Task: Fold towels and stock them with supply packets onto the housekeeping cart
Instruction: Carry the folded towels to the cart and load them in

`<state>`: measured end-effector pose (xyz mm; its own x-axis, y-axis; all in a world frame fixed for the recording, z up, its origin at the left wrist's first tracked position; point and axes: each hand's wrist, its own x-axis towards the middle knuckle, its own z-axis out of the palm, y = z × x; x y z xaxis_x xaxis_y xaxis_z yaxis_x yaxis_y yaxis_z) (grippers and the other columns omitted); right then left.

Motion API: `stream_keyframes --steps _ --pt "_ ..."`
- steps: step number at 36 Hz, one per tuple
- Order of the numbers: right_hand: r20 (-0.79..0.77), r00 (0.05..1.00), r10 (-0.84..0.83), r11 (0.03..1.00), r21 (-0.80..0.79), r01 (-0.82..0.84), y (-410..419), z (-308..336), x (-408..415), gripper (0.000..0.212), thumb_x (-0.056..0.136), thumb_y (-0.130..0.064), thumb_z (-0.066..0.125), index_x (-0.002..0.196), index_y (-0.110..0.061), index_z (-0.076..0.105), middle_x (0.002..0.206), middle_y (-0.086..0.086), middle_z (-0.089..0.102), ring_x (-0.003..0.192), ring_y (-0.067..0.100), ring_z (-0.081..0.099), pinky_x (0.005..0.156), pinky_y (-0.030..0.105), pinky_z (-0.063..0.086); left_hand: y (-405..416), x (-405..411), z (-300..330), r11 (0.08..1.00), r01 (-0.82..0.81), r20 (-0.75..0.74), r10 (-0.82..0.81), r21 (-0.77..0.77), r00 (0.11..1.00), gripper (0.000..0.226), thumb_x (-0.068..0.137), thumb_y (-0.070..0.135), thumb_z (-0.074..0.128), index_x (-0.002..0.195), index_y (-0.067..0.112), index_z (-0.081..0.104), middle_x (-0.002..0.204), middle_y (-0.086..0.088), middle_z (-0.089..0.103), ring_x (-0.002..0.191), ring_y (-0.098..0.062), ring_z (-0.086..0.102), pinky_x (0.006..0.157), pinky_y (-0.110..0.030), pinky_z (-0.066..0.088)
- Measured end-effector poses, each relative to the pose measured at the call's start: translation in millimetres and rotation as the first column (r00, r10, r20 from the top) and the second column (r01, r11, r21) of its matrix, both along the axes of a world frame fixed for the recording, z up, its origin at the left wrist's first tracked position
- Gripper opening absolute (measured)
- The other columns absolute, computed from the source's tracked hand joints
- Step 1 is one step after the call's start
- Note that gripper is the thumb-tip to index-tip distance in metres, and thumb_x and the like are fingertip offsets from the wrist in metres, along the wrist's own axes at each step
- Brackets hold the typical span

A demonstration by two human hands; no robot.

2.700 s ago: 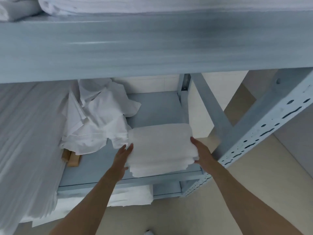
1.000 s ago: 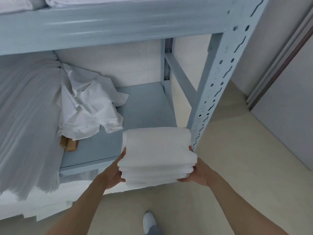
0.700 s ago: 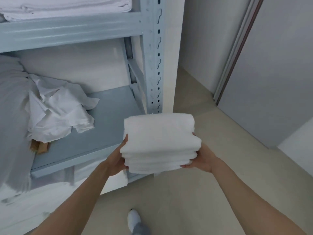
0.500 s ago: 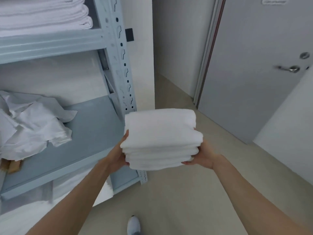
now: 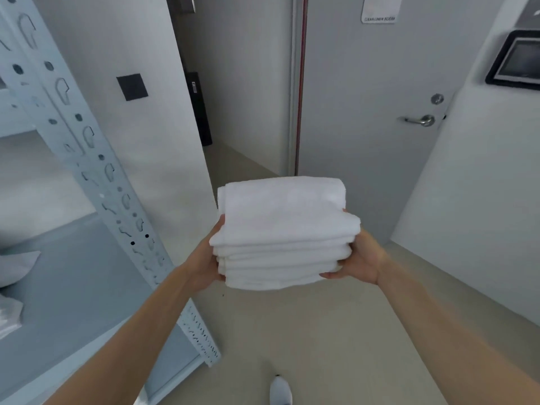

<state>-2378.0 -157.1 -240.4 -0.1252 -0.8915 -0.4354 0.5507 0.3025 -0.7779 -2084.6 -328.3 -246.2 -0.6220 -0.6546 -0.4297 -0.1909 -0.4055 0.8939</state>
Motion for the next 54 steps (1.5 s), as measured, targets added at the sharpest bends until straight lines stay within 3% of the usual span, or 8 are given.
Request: stream_keyframes --steps 5,11,17,23,34,38,46,54 --pt "-0.027 0.999 -0.019 1.000 0.018 0.019 -59 0 -51 0.060 0.082 -0.074 0.059 0.126 -0.035 0.065 0.130 0.003 0.066 0.118 0.033 0.064 0.095 0.066 0.046 -69 -56 -11 0.999 0.050 -0.046 -0.050 -0.007 0.998 0.072 0.069 0.094 0.047 0.117 0.045 0.069 0.113 -0.008 0.074 0.094 -0.031 0.074 0.069 -0.044 0.059" --pt "-0.038 0.998 -0.043 0.998 0.039 0.045 -145 3 -108 0.059 0.082 -0.072 0.060 0.127 -0.033 0.065 0.130 0.005 0.067 0.113 0.033 0.066 0.090 0.062 0.051 -158 -116 -19 0.998 0.055 -0.090 -0.054 0.011 0.995 0.059 0.071 0.092 0.050 0.092 0.041 0.072 0.064 0.002 0.063 0.055 -0.016 0.061 0.055 -0.032 0.051" --pt "-0.049 0.998 -0.042 0.998 0.042 0.044 -234 13 -161 0.054 0.086 -0.070 0.056 0.125 -0.034 0.066 0.129 0.004 0.067 0.113 0.034 0.066 0.096 0.068 0.044 -241 -169 -1 0.999 0.049 -0.109 -0.047 0.018 0.993 0.057 0.073 0.090 0.049 0.089 0.041 0.074 0.069 0.005 0.070 0.060 -0.015 0.068 0.054 -0.031 0.054" --pt "-0.063 0.997 -0.034 0.999 0.041 0.036 -309 17 -216 0.053 0.085 -0.070 0.058 0.121 -0.032 0.068 0.126 0.006 0.068 0.108 0.033 0.069 0.087 0.062 0.052 -307 -223 11 0.999 0.034 -0.067 -0.033 0.016 0.997 0.067 0.076 0.089 0.043 0.117 0.043 0.070 0.114 -0.004 0.074 0.099 -0.026 0.073 0.068 -0.039 0.060" --pt "-0.057 0.998 0.036 0.998 0.051 -0.033 -487 5 -350 0.062 0.083 -0.077 0.051 0.125 -0.033 0.067 0.126 0.006 0.069 0.113 0.036 0.066 0.088 0.061 0.052 -450 -345 17 0.994 -0.106 -0.082 0.108 0.026 0.991 0.056 0.082 0.080 0.045 0.112 0.043 0.073 0.121 -0.002 0.072 0.110 -0.026 0.069 0.082 -0.041 0.058" --pt "-0.062 0.993 0.099 0.995 0.026 -0.097 -559 19 -396 0.062 0.087 -0.076 0.047 0.125 -0.031 0.066 0.123 0.009 0.070 0.103 0.034 0.070 0.087 0.061 0.053 -507 -383 28 0.988 -0.156 -0.049 0.155 -0.016 0.987 0.071 0.079 0.085 0.041 0.126 0.038 0.066 0.122 -0.004 0.071 0.108 -0.026 0.070 0.076 -0.041 0.059" --pt "-0.066 0.981 0.183 0.983 0.034 -0.181 -702 32 -461 0.057 0.082 -0.072 0.057 0.123 -0.033 0.067 0.122 0.008 0.070 0.103 0.036 0.070 0.079 0.057 0.054 -613 -434 41 0.962 -0.266 -0.097 0.270 0.056 0.958 0.062 0.079 0.081 0.047 0.109 0.036 0.076 0.114 -0.007 0.074 0.101 -0.028 0.073 0.068 -0.041 0.061" --pt "-0.040 0.979 0.201 0.979 0.048 -0.199 -864 9 -505 0.044 0.091 -0.065 0.050 0.105 -0.033 0.077 0.119 0.006 0.072 0.098 0.034 0.072 0.082 0.061 0.052 -757 -475 15 0.926 -0.367 -0.062 0.374 0.091 0.926 0.080 0.047 0.089 0.070 0.103 0.033 0.078 0.105 -0.005 0.077 0.090 -0.025 0.076 0.061 -0.038 0.060"
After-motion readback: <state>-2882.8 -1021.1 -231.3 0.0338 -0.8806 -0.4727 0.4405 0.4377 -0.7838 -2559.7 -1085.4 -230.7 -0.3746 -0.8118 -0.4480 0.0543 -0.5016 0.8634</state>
